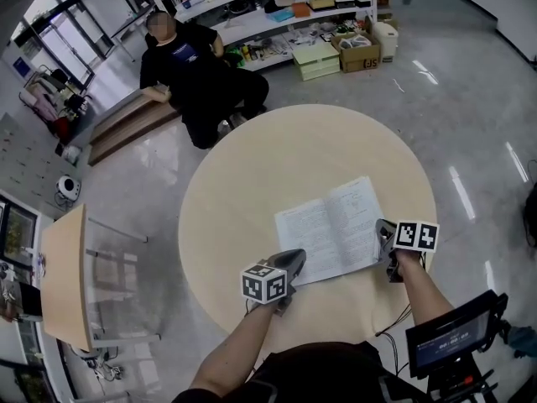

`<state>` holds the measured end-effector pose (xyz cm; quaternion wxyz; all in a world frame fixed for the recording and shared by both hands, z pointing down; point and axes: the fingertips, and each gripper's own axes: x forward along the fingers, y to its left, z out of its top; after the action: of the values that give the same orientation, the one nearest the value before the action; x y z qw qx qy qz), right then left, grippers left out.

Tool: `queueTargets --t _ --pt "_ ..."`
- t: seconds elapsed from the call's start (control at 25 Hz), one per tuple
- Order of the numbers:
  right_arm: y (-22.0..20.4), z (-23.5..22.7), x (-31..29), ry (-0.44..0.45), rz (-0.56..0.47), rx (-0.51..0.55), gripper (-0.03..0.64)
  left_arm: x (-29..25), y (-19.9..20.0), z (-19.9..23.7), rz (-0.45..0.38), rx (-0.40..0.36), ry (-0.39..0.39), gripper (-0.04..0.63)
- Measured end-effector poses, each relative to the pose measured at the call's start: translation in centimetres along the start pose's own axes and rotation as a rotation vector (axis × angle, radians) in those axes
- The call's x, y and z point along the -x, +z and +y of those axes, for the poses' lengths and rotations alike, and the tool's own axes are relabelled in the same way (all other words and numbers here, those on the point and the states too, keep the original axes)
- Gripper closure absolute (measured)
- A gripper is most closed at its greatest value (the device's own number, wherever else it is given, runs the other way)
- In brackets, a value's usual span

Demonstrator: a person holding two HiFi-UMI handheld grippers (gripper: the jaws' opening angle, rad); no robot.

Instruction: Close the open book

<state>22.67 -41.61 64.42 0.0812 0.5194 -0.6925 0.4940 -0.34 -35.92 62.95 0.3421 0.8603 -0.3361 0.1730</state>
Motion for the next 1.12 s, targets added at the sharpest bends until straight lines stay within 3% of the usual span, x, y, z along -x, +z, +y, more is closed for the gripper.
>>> queueTargets --t 0.48,0.68,0.92,1.12 --pt "-5.1 -8.5 -2.0 -0.092 0.134 0.000 0.577 0.1 -1.4 -0.9 0.044 0.002 0.025 0.605" --pt "-5.3 -10.4 -2.2 -0.158 0.143 0.061 0.557 1.4 -2.4 0.5 0.041 0.013 0.050 0.605" --pt "-4.1 -9.5 -0.4 -0.235 0.109 0.171 0.537 3.4 -2.4 1.7 0.010 0.035 0.061 0.605" --pt "-4.2 -4.1 0.7 -0.247 0.058 0.282 0.443 5.1 -2.3 3.2 -0.018 0.032 0.042 0.606"
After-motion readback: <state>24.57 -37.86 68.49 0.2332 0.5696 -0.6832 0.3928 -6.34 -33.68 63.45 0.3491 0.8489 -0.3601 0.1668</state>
